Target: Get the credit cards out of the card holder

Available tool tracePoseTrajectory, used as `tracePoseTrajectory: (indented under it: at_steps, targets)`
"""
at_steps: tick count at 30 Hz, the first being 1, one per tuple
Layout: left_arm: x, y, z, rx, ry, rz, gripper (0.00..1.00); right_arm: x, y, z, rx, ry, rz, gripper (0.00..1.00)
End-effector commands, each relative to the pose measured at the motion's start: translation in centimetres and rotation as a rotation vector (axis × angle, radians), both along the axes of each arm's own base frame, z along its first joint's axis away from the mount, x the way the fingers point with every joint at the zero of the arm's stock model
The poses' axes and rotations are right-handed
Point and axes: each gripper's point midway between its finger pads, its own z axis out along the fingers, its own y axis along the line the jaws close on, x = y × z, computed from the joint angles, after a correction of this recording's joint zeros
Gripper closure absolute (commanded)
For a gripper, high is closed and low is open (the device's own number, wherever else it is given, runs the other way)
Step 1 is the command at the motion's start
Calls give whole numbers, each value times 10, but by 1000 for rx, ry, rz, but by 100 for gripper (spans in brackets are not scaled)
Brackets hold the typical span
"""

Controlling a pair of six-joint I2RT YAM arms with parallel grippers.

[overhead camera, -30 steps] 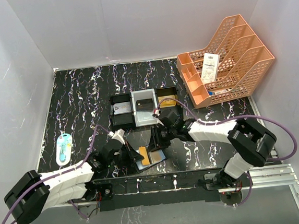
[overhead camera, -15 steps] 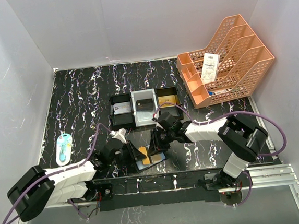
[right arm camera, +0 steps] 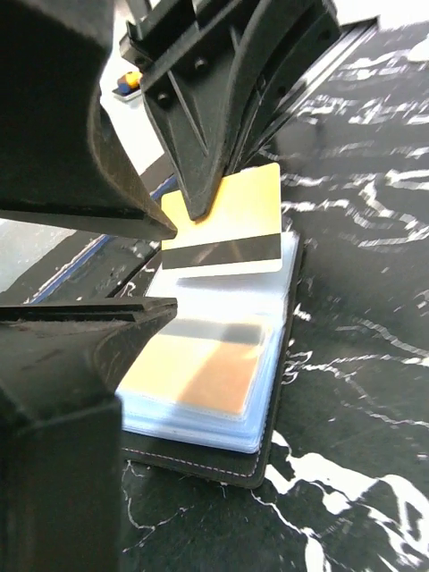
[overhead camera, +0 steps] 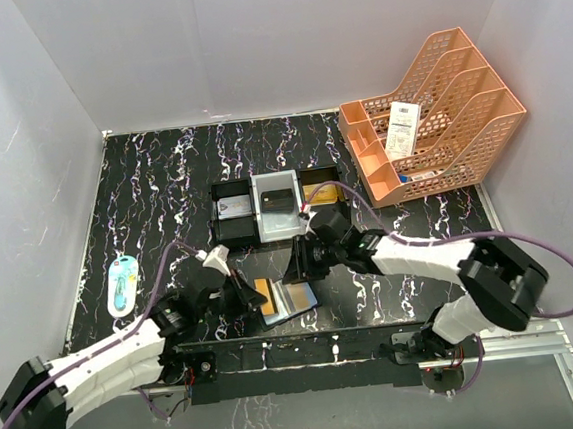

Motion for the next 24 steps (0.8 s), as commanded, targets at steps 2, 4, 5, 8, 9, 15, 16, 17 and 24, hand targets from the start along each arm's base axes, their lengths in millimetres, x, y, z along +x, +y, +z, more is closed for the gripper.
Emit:
tracePoseTrajectory:
  at_steps: [2,4,5,8,9,15,16,17,24]
  targets:
    - [-1,34,14,121,-38,66,100,31,-14,50,53,-198,-131,58]
    - [-1,39,24,116,-59,79,100,34,-21,62,75,-237,-165,50]
    - [0,40,30,108,-72,84,100,35,-22,69,95,-258,-177,46]
    - [1,36,43,63,-109,74,100,37,-28,82,150,-307,-216,41]
    - [2,33,48,38,-126,66,100,36,-29,87,184,-319,-234,39]
    - [7,10,71,-131,-203,31,100,32,-41,107,387,-396,-328,10]
    - [7,7,73,-154,-209,29,100,30,-42,110,412,-412,-324,9]
    - [8,4,76,-180,-219,26,100,26,-42,114,437,-428,-309,9]
    - [6,-11,95,-326,-265,-11,100,4,-37,112,493,-410,-196,10]
